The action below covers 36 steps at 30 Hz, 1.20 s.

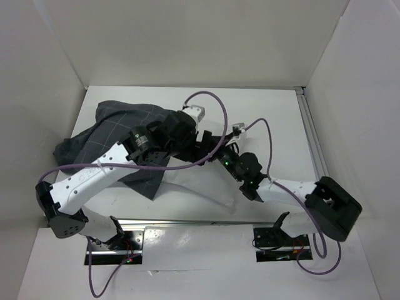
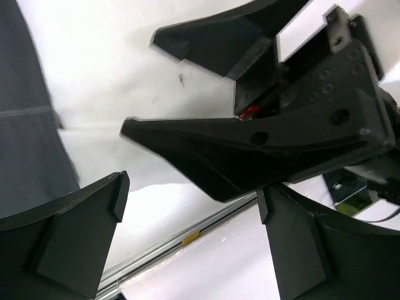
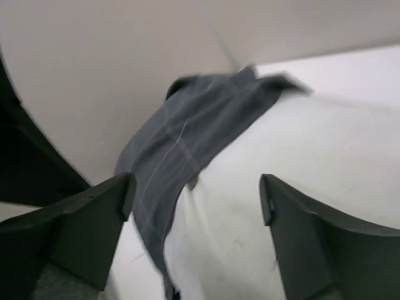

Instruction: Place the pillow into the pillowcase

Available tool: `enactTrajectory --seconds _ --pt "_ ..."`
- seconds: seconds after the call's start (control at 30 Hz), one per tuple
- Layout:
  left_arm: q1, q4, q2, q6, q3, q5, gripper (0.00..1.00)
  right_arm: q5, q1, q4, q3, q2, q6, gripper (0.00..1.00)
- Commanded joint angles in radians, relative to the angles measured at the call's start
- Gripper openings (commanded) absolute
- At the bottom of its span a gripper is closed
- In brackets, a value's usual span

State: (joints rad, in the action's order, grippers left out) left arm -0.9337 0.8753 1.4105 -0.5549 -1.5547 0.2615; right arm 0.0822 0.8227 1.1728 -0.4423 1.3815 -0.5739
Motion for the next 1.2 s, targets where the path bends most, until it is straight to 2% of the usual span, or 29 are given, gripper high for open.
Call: enactTrajectory --seconds 0.0,0.03,0.17,0.2,0.27,0.3,0.33,0.43,0.57,0.87,0.93,1.07,1.17 --pt "0.142 0.022 0.074 0.002 -0.143 0.303 1.00 0.058 0.018 -0.255 -0.090 -0.169 0.091 0.97" --pt "0.172 0.045 0.108 0.003 -0.181 0.303 1.00 0.083 0.018 -0.365 -0.116 -0.186 0.106 1.00" --pt "0.327 0.099 0.335 0.047 -0.434 0.314 1.00 0.203 -0.002 -0.522 -0.125 -0.283 0.129 1.00" --pt "0.346 0.115 0.443 0.087 -0.555 0.300 1.00 0.230 -0.002 -0.563 -0.134 -0.294 0.138 1.00" --pt "0.368 0.180 0.551 0.124 -0.674 0.315 1.00 0.264 -0.023 -0.693 -0.174 -0.306 0.138 1.00" --pt "0.368 0.206 0.603 0.137 -0.785 0.381 1.00 0.304 -0.023 -0.729 -0.186 -0.306 0.138 1.00" --pt "0.377 0.233 0.698 0.151 -0.833 0.410 1.00 0.326 -0.023 -0.786 -0.197 -0.306 0.138 1.00" --pt "0.388 0.266 0.771 0.130 -0.886 0.475 1.00 0.389 -0.034 -0.832 -0.210 -0.317 0.138 1.00" --pt "0.417 0.251 0.700 0.090 -0.788 0.484 0.98 0.407 -0.083 -0.959 -0.228 -0.328 0.100 1.00" --pt "0.388 0.177 0.380 0.038 -0.437 0.469 1.00 0.170 -0.255 -1.097 -0.142 -0.415 -0.018 1.00" --pt "0.378 0.166 0.335 0.023 -0.375 0.438 1.00 0.116 -0.286 -1.098 -0.125 -0.415 -0.018 1.00" --pt "0.352 0.128 0.248 -0.017 -0.208 0.331 1.00 -0.103 -0.371 -1.027 -0.087 -0.369 -0.032 1.00" --pt "0.328 0.119 0.234 -0.043 -0.136 0.300 1.00 -0.205 -0.384 -0.977 -0.075 -0.309 -0.032 1.00"
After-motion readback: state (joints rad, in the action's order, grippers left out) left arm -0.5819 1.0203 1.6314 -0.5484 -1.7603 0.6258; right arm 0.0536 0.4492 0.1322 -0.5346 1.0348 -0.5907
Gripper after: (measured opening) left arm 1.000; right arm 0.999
